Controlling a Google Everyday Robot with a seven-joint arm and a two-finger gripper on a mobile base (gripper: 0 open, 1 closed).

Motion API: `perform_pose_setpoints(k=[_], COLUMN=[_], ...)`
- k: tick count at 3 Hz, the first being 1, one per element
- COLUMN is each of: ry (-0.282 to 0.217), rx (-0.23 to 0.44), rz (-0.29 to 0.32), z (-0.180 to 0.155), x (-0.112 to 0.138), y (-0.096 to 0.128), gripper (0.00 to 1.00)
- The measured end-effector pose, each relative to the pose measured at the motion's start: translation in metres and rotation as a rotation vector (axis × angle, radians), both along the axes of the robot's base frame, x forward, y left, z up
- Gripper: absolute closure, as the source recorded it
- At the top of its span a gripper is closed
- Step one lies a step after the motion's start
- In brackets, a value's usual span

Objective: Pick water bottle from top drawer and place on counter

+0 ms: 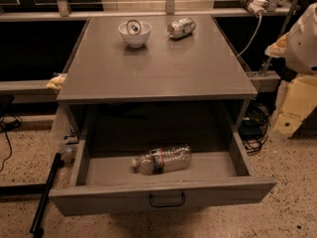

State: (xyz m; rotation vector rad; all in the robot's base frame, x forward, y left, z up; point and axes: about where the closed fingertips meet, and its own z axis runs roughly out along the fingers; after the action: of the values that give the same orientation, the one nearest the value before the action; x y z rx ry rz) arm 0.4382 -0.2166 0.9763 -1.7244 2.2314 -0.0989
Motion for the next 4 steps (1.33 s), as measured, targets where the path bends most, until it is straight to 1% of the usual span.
perform_pose_setpoints(k=[1,2,4], ry=[0.0,-0.018,-0.038], rx=[0.0,0.034,0.167], rz=[0.0,0.008,0.048], z=[0.0,-0.009,-0.071], x=[0.0,0.007,0.041], y=[0.0,0.005,0.03], gripper=[0.0,0.19,0.65])
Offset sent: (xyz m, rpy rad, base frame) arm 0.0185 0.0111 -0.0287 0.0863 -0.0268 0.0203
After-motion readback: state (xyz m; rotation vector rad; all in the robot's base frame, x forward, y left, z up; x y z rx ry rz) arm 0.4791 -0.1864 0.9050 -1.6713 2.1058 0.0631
